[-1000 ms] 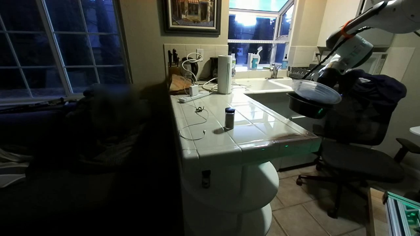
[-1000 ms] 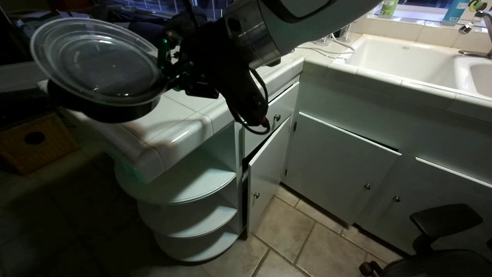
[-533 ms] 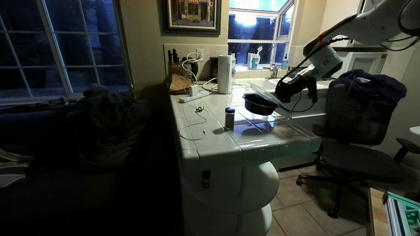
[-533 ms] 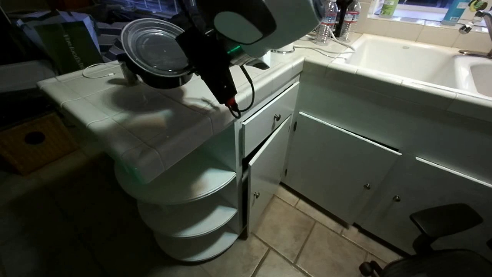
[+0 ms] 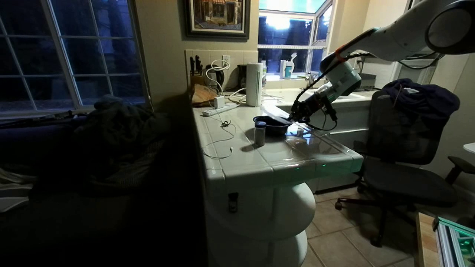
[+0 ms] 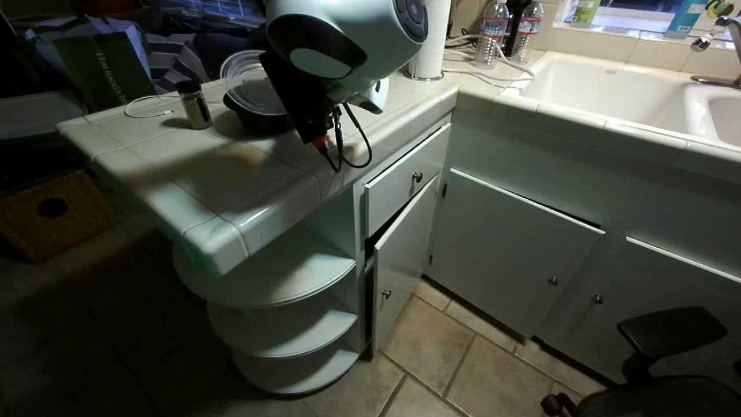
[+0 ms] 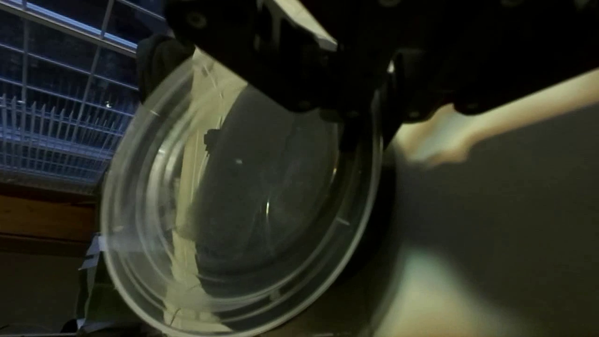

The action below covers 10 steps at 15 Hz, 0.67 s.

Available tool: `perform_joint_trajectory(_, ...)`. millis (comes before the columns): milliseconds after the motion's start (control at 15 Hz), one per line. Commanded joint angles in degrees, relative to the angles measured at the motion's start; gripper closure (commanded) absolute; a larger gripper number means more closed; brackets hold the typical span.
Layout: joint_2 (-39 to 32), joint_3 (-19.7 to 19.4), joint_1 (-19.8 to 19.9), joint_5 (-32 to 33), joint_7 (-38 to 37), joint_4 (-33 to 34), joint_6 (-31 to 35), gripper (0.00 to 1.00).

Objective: Remove the bowl from the top shelf under the countertop and put it on the countertop

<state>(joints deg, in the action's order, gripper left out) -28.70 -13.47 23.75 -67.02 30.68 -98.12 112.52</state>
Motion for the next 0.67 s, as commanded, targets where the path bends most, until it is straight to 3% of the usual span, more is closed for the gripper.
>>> perform_joint_trajectory(0,-2.12,0.31,0.02,0.52,-1.59,2.47,1.61,0.58)
perform_joint_trajectory(200,-1.48,0.23,0.01,1.84,-0.94,2.01,1.67,0.36)
perform_joint_trajectory(467,1.97,0.35,1.00,5.07,3.90,-0.68,-3.22,0.05)
perform_joint_trajectory(600,4.86,-0.91,0.73,11.16,7.04,-3.03,-6.08,0.00)
